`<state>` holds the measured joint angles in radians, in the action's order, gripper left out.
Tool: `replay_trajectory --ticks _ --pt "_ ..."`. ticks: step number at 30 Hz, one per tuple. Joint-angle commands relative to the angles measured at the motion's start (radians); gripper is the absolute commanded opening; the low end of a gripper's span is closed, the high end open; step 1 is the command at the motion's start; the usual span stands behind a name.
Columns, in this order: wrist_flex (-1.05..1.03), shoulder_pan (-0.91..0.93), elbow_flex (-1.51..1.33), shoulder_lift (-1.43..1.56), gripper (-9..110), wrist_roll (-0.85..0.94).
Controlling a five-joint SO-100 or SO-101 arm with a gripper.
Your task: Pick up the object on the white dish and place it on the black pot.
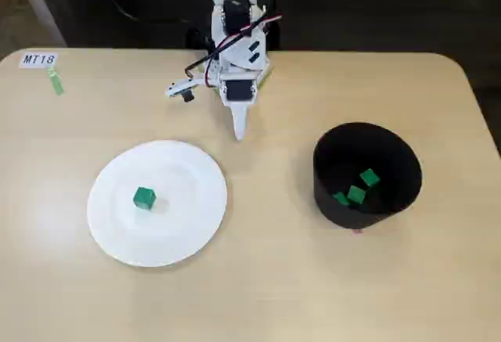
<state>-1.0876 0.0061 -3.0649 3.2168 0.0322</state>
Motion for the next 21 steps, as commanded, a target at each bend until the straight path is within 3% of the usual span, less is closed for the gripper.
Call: replay_trajectory --ticks 1,14,21 --pt "0.009 -0.046 0.049 0.114 0 0.011" --pt "0.023 -0.046 0.132 0.103 0 0.012" --pt "0.034 -0.006 0.574 -0.376 0 0.094"
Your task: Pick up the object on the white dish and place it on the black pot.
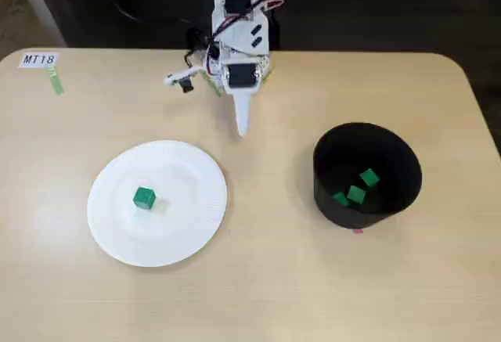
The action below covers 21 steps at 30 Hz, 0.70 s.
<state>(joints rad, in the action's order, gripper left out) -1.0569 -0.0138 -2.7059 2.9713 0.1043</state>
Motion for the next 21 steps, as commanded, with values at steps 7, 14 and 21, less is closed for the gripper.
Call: replay_trajectory --ticks 7,14,21 --pt "-0.092 0.109 0.561 -0.525 0 0.034" --pt "-0.089 0.302 0.686 -0.787 0 0.006" --pt "-0.158 0.388 0.946 -1.157 0 0.017"
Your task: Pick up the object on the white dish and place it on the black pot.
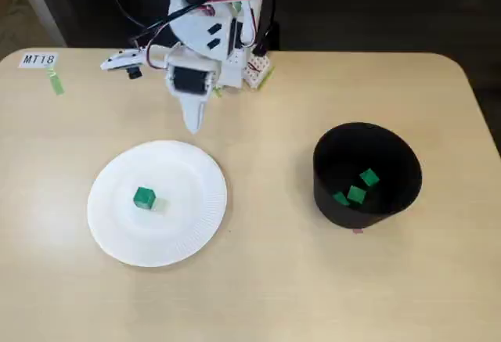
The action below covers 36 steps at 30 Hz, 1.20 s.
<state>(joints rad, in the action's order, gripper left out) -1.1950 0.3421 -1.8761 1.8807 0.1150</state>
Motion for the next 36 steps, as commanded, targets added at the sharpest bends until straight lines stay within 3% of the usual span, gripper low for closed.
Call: replay_trajectory --ticks 1,9,11,24,36 --pt "-0.035 0.044 0.149 -0.117 0 0.006" --pt "-0.436 0.129 0.795 -0.749 0 0.104" --pt "-0.437 0.14 0.868 -0.827 0 0.121" --pt "-0.272 0.216 0.879 -0.871 0 0.15" --pt "-0.29 0.218 0.879 -0.884 29 0.167"
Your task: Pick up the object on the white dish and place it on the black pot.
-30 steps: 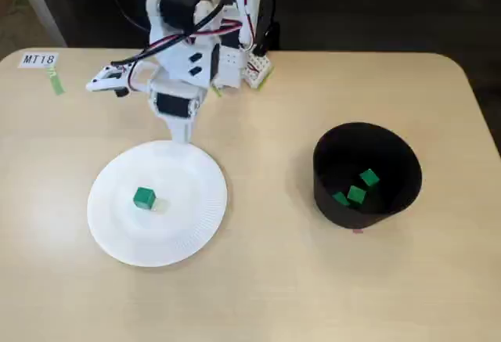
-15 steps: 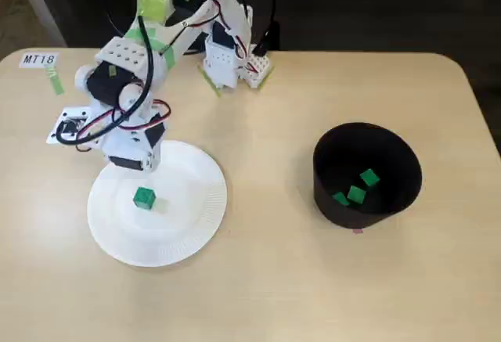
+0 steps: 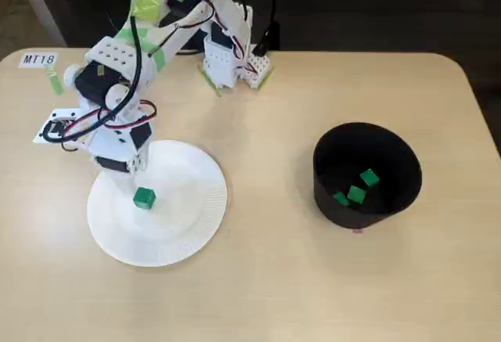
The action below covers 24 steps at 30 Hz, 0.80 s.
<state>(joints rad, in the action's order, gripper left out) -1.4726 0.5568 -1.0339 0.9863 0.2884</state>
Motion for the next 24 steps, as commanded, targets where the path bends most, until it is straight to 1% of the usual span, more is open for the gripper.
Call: replay_trajectory --ticks 1,7,16,24 --pt "-0.018 0.005 0.037 0.006 32 -0.009" --pt "-0.035 0.002 0.037 -0.029 38 -0.031" --pt "0.026 -0.026 0.046 -0.075 35 -0.041" --pt "0.063 -0.032 0.046 -0.118 35 -0.046"
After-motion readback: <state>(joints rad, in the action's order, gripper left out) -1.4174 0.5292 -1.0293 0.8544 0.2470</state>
